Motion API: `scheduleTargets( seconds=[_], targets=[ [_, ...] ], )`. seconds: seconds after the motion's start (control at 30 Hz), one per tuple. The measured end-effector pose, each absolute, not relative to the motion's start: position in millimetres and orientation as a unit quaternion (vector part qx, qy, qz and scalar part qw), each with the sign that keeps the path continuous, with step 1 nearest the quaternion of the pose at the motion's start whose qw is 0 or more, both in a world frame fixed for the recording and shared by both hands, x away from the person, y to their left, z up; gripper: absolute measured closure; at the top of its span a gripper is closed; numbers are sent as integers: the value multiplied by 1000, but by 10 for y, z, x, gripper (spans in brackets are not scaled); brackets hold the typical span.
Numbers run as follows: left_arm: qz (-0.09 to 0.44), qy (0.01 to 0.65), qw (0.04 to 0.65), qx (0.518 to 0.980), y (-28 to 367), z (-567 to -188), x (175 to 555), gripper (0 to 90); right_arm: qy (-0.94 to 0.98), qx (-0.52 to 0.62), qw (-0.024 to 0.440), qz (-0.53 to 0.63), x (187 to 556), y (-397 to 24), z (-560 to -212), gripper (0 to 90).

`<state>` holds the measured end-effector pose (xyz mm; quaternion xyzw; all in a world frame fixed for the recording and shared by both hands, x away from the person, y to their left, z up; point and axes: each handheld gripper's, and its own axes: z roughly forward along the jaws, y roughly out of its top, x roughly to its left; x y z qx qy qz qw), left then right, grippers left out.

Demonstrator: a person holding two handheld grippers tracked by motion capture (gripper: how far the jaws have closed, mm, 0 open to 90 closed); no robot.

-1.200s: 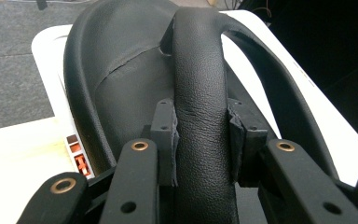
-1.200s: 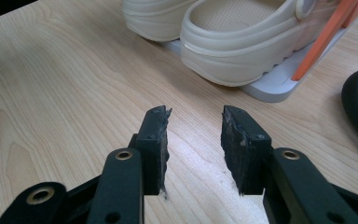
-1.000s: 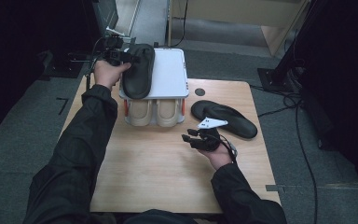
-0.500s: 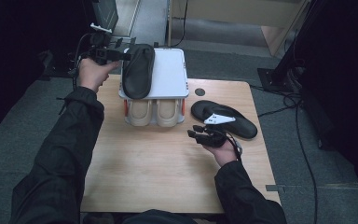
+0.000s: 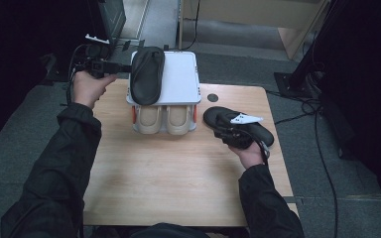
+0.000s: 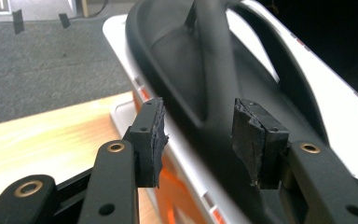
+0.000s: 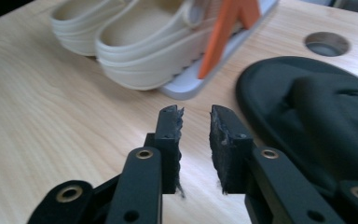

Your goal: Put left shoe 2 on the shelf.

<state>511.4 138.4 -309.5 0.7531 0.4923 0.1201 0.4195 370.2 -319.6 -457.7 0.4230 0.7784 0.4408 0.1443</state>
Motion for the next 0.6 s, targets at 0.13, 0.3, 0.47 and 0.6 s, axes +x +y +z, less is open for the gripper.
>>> scheduleTargets(
  seconds=[0.13,0.3,0.47,0.6],
  targets=[
    [118,497,423,748,1478,-3182,5027,541,771,436,153,438,3760,-3335,-4582,774],
    [122,500,423,746,1564,-3258,4926,539,763,449,162,436,3820,-3453,-4592,809],
    [123,500,420,747,1613,-3355,4841,538,762,459,170,424,3881,-3537,-4602,864],
    [123,497,414,752,1613,-3455,4786,536,751,470,176,428,3920,-3639,-4591,897]
  ],
)
